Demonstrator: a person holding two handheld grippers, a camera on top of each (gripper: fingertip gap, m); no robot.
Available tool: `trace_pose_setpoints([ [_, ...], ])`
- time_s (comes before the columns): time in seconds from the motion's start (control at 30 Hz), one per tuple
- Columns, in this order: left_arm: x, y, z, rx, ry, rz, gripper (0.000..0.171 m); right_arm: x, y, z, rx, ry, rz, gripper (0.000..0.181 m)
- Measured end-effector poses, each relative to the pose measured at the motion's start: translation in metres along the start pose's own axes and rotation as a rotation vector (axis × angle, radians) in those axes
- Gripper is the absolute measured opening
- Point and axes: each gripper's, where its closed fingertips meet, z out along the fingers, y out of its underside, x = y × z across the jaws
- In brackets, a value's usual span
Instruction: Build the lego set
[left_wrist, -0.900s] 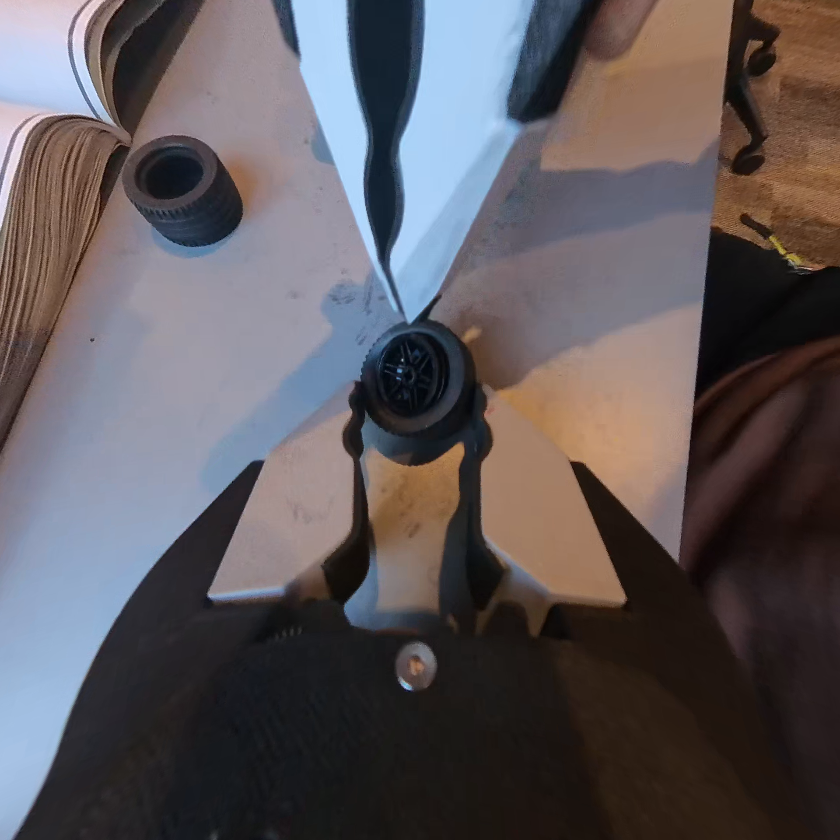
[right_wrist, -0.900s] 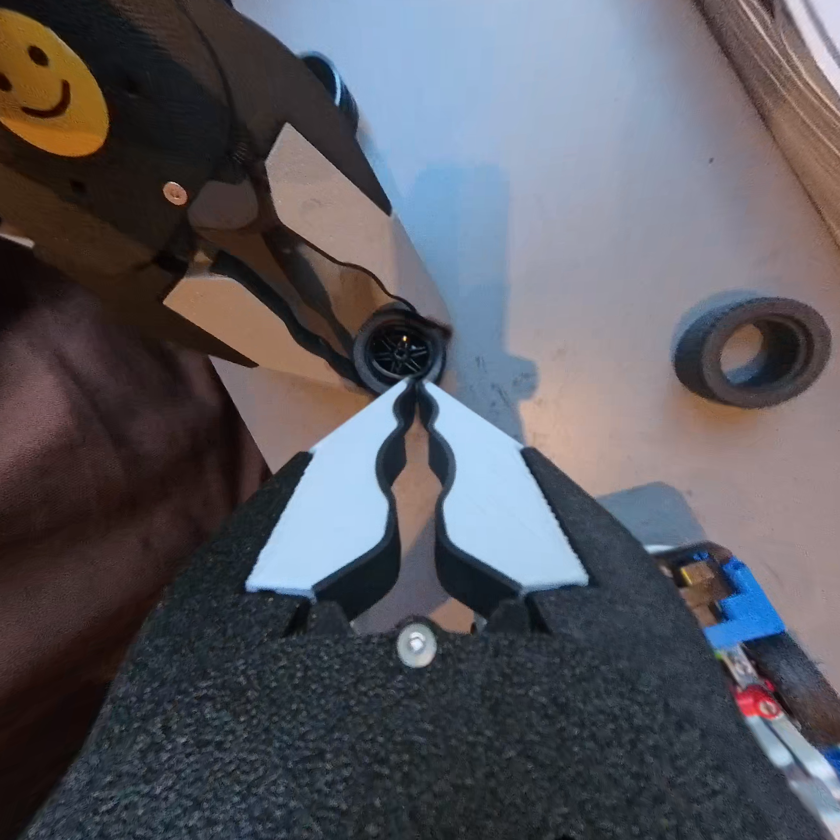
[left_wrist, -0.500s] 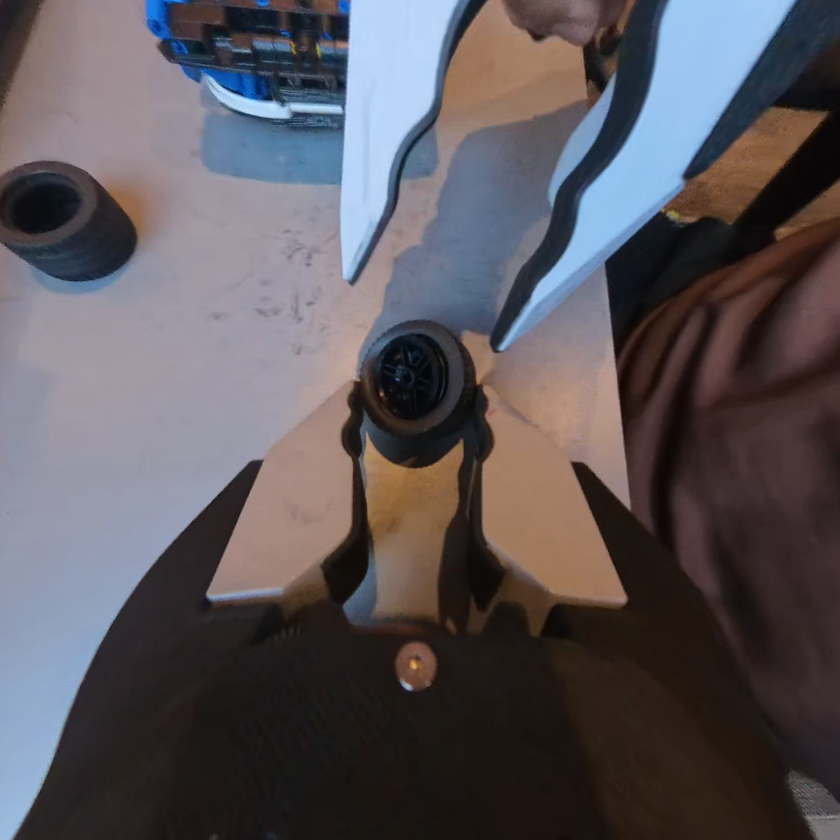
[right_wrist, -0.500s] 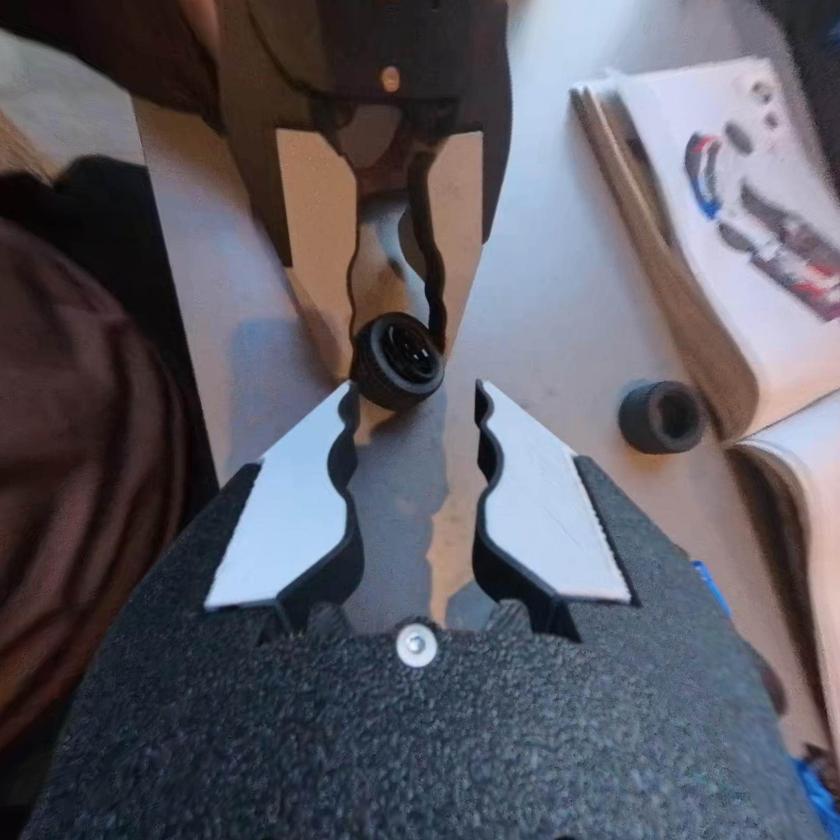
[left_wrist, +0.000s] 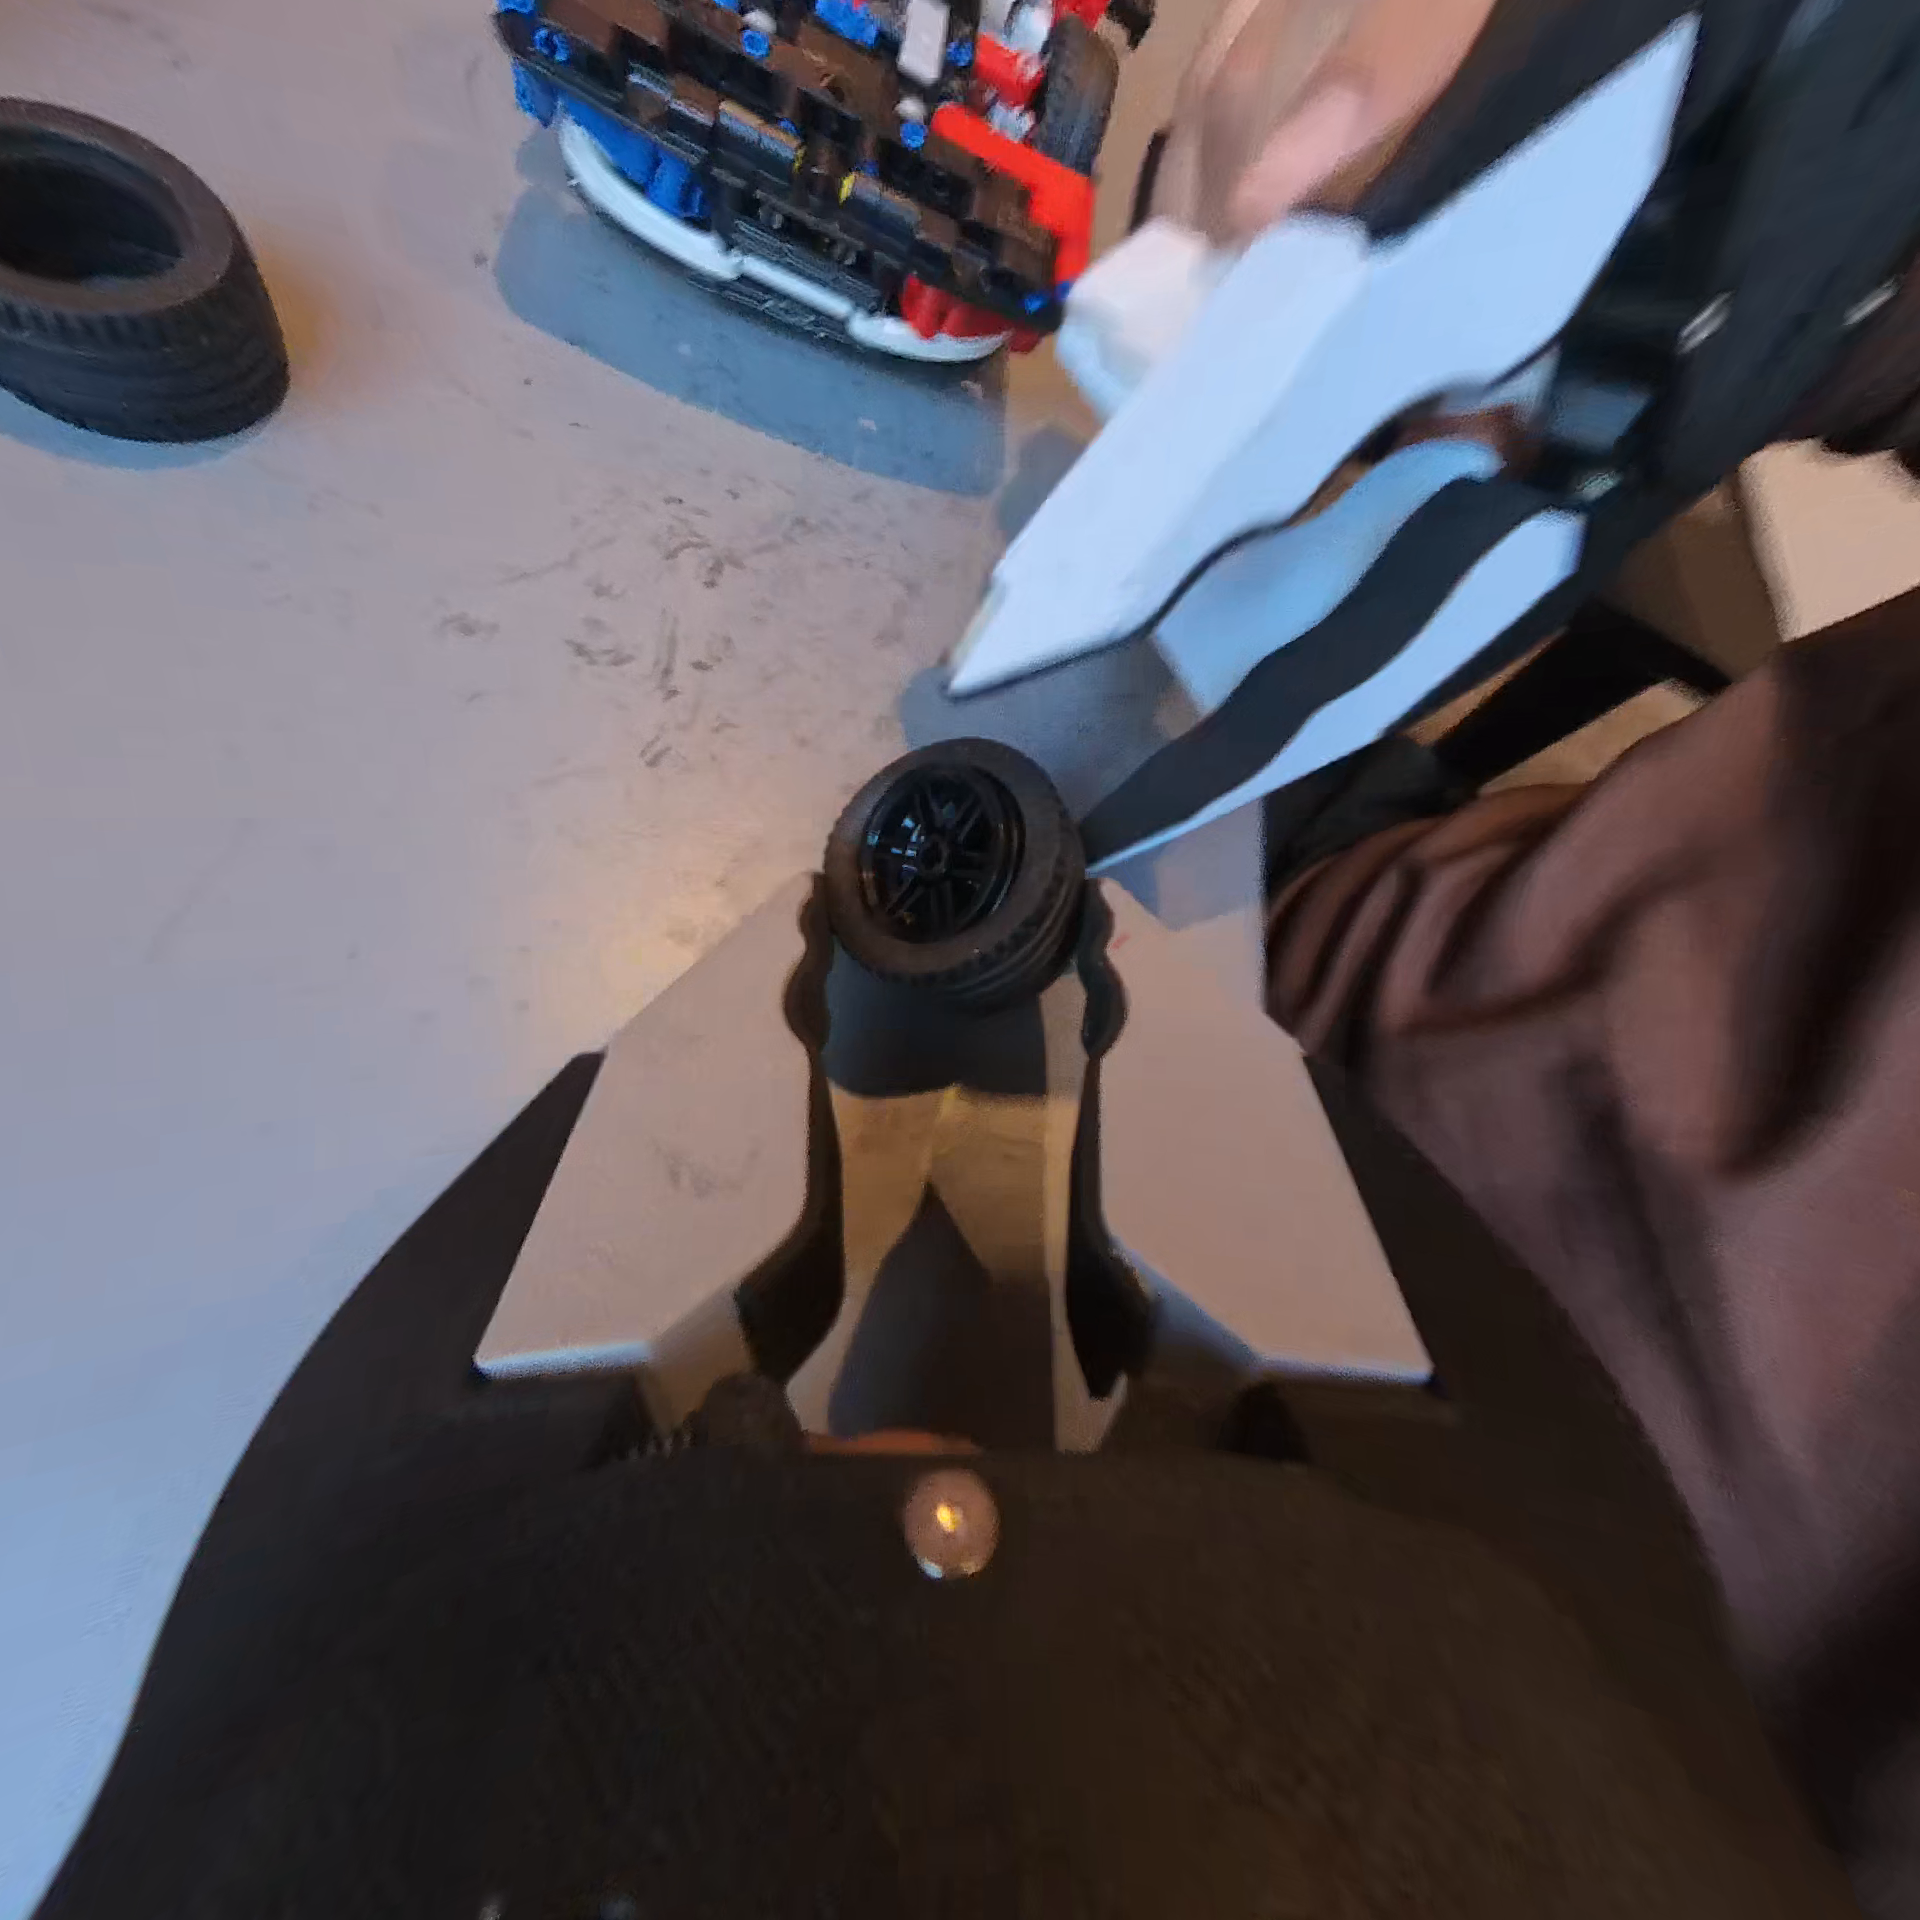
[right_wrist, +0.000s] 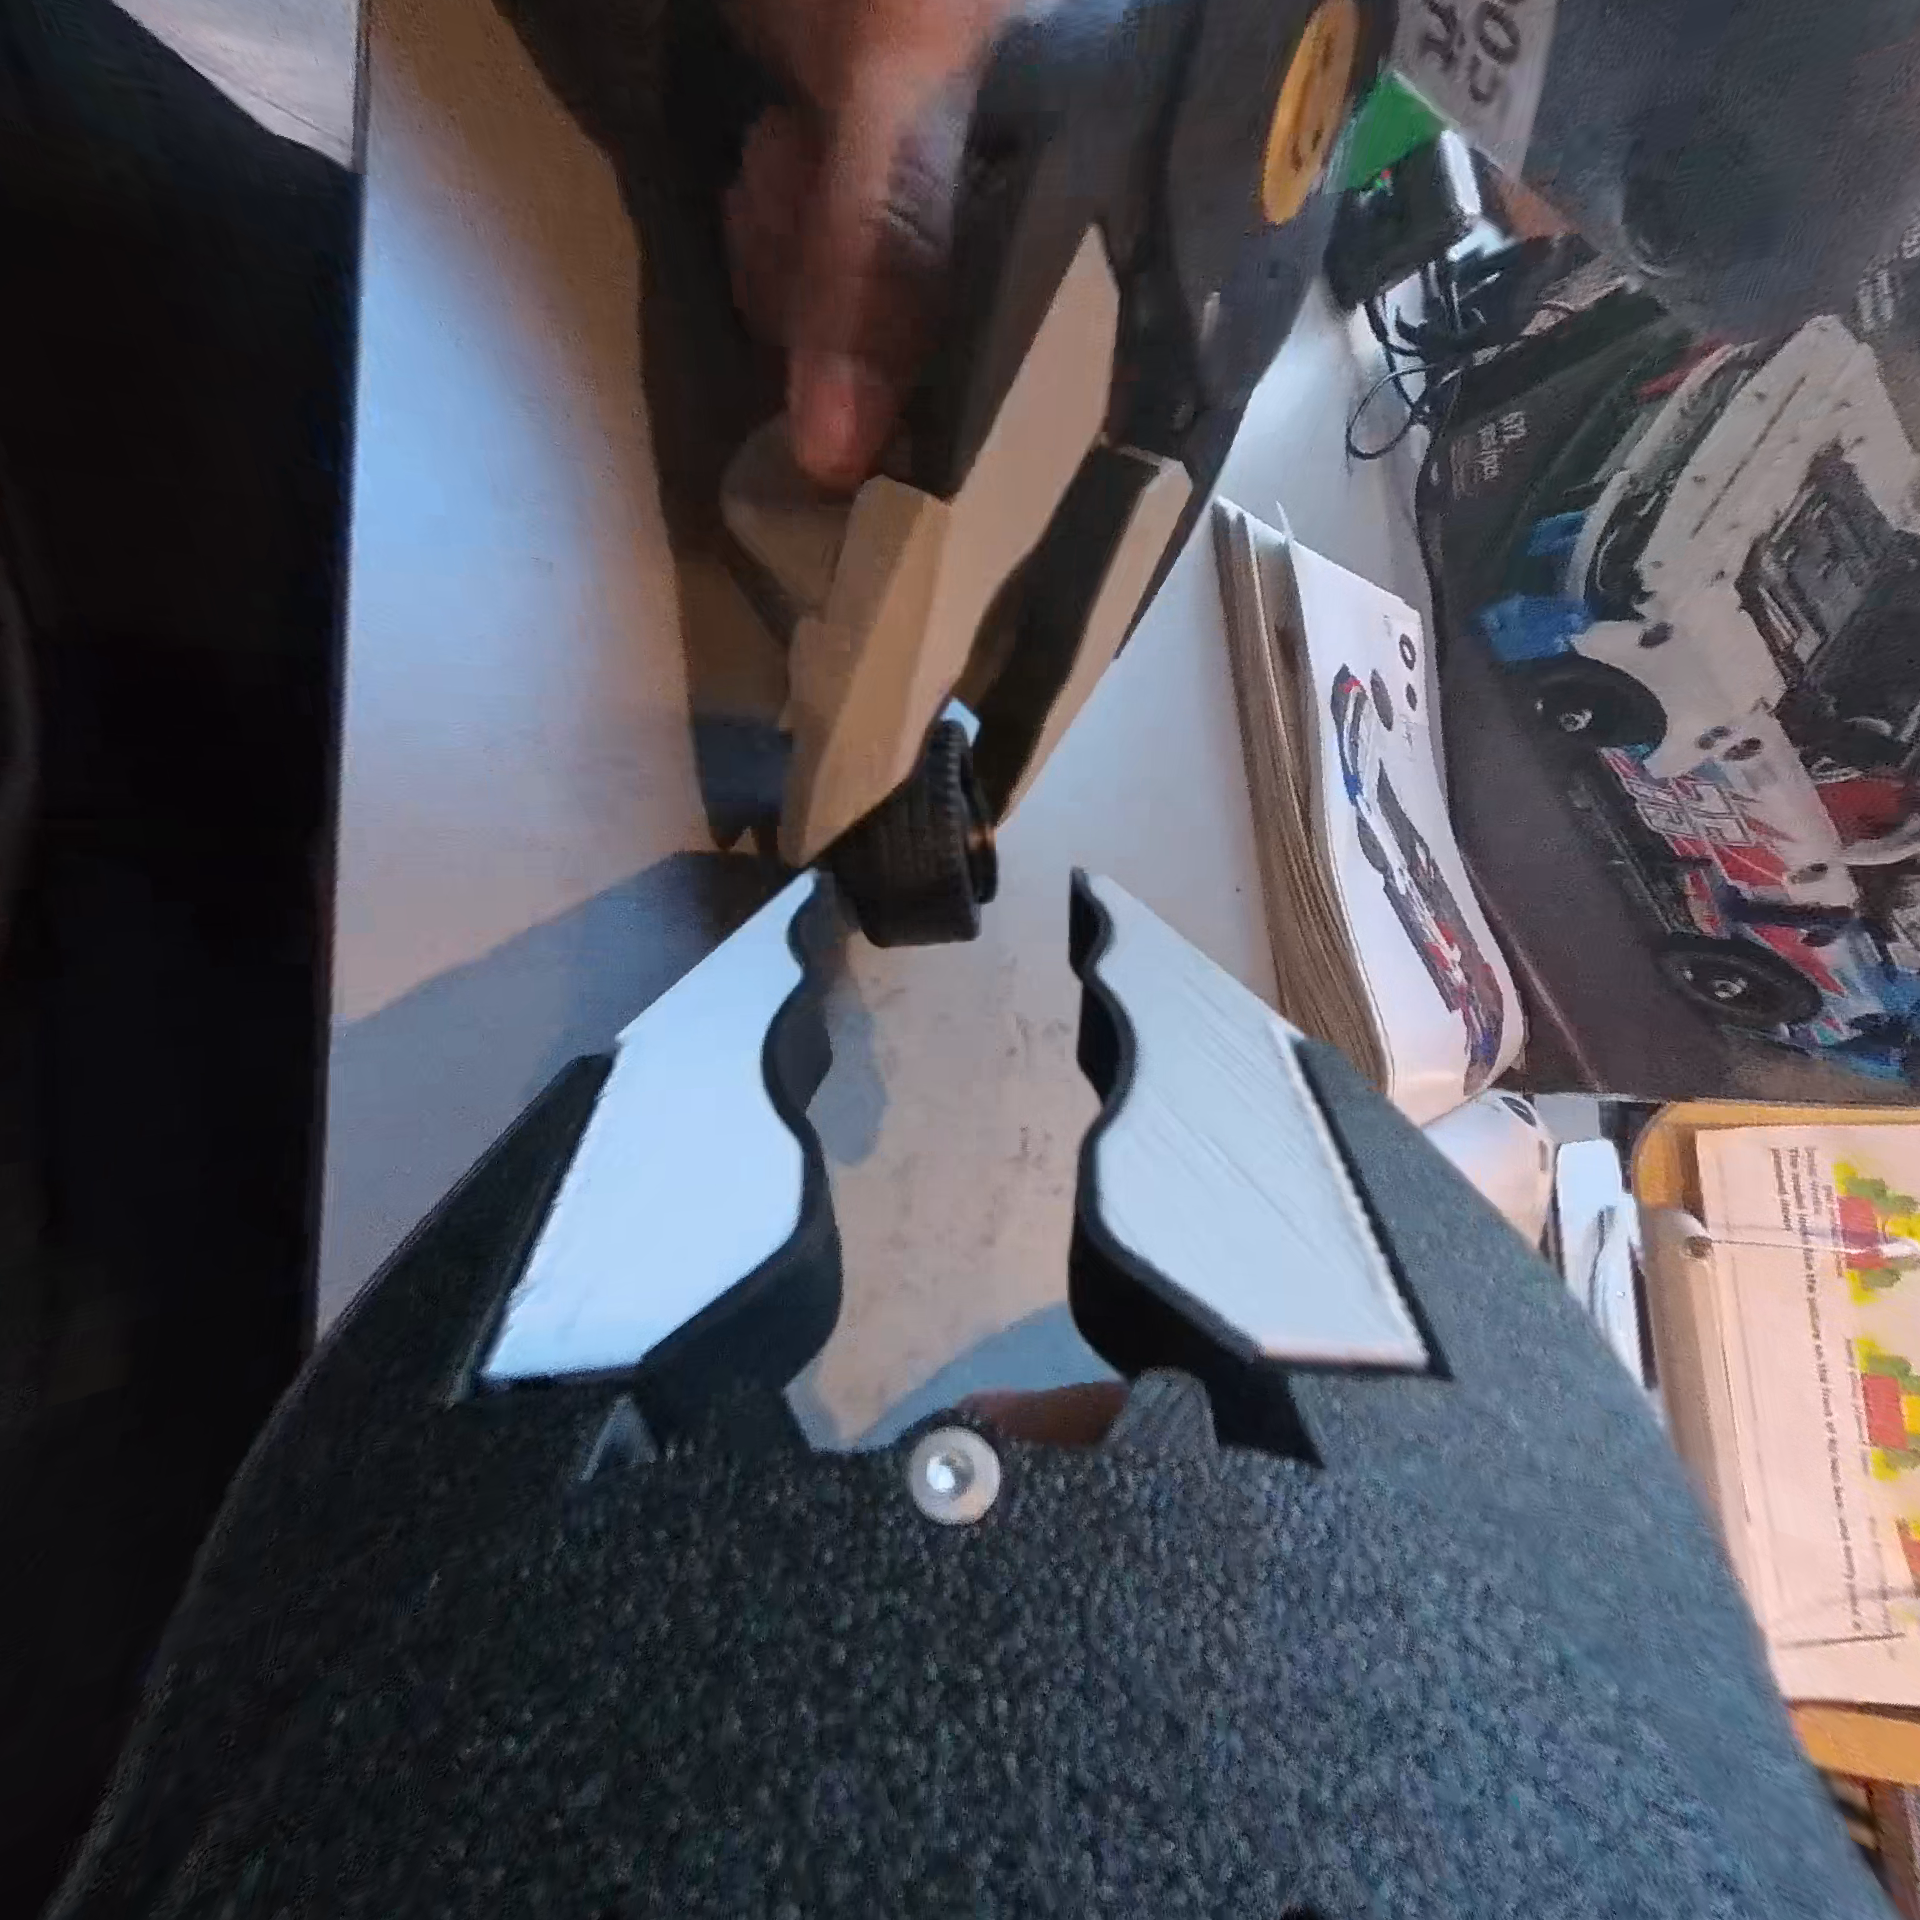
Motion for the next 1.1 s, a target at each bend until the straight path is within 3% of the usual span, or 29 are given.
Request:
trace_pose_setpoints([
  [0.07, 0.013, -0.007, -0.001, 0.049, 0.103, -0.072, 0.044, -0.005, 0.002, 0.006, -0.014, 0.011, -0.025, 0.029],
  [0.2, 0.014, -0.01, -0.003, 0.077, 0.085, -0.052, 0.046, -0.002, -0.001, 0.009, -0.002, 0.008, 0.074, 0.025],
  [0.3, 0.006, -0.021, -0.019, 0.197, -0.113, 0.155, 0.049, 0.018, 0.001, 0.003, 0.093, -0.087, 0.513, 0.024],
  [0.4, -0.002, -0.033, -0.03, 0.266, -0.291, 0.29, 0.045, 0.031, -0.006, -0.005, 0.237, -0.301, 0.956, 0.024],
  [0.47, 0.006, -0.041, -0.028, 0.294, -0.238, 0.261, 0.044, 0.03, -0.007, -0.005, 0.253, -0.372, 1.05, 0.023],
  [0.73, 0.02, -0.041, -0.03, 0.361, -0.025, 0.126, 0.028, 0.016, -0.016, -0.011, 0.284, -0.515, 1.144, 0.021],
  [0.83, 0.016, -0.044, -0.031, 0.399, -0.078, 0.09, 0.019, 0.021, -0.012, -0.008, 0.315, -0.471, 1.183, 0.019],
  [0.93, 0.005, -0.045, -0.034, 0.421, -0.157, 0.046, 0.017, 0.028, -0.009, -0.001, 0.31, -0.304, 1.19, 0.018],
  [1.03, -0.008, -0.045, -0.034, 0.405, -0.374, 0.093, 0.011, 0.036, 0.0, 0.007, 0.261, -0.076, 1.173, 0.017],
  [1.1, -0.011, -0.051, -0.038, 0.461, -0.442, 0.065, 0.01, 0.044, 0.001, 0.007, 0.264, 0.003, 1.164, 0.017],
])
